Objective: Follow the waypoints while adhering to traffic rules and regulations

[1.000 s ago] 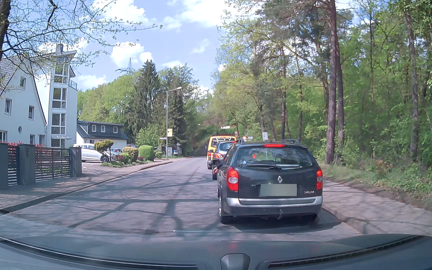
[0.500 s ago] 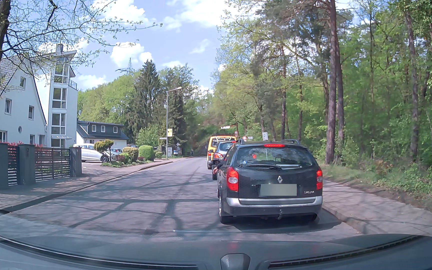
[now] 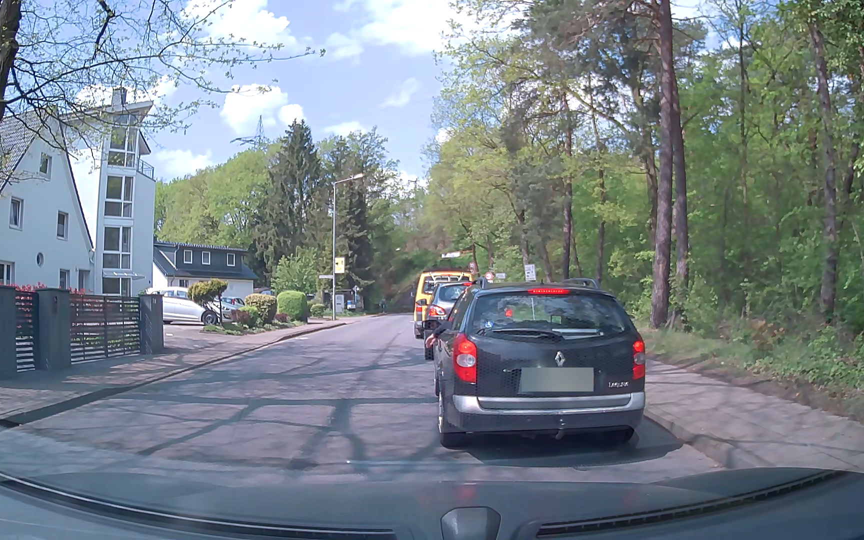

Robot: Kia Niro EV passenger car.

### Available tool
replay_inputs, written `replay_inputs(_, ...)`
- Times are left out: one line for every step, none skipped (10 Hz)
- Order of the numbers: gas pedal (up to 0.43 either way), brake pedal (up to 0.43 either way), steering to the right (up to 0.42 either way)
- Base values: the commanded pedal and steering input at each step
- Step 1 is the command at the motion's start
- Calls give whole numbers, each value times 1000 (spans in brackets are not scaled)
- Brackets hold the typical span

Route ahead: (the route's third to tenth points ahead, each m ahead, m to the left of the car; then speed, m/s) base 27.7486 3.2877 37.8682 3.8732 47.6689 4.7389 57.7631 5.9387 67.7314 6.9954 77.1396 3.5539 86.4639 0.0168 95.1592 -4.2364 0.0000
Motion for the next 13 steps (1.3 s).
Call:
replay_inputs(0, 159, 1)
replay_inputs(0, 159, 1)
replay_inputs(0, 159, 1)
replay_inputs(0, 159, 1)
replay_inputs(0, 159, 1)
replay_inputs(0, 159, 1)
replay_inputs(0, 159, 1)
replay_inputs(0, 159, 1)
replay_inputs(0, 159, 1)
replay_inputs(0, 159, 1)
replay_inputs(0, 159, 2)
replay_inputs(0, 159, 1)
replay_inputs(0, 159, 1)
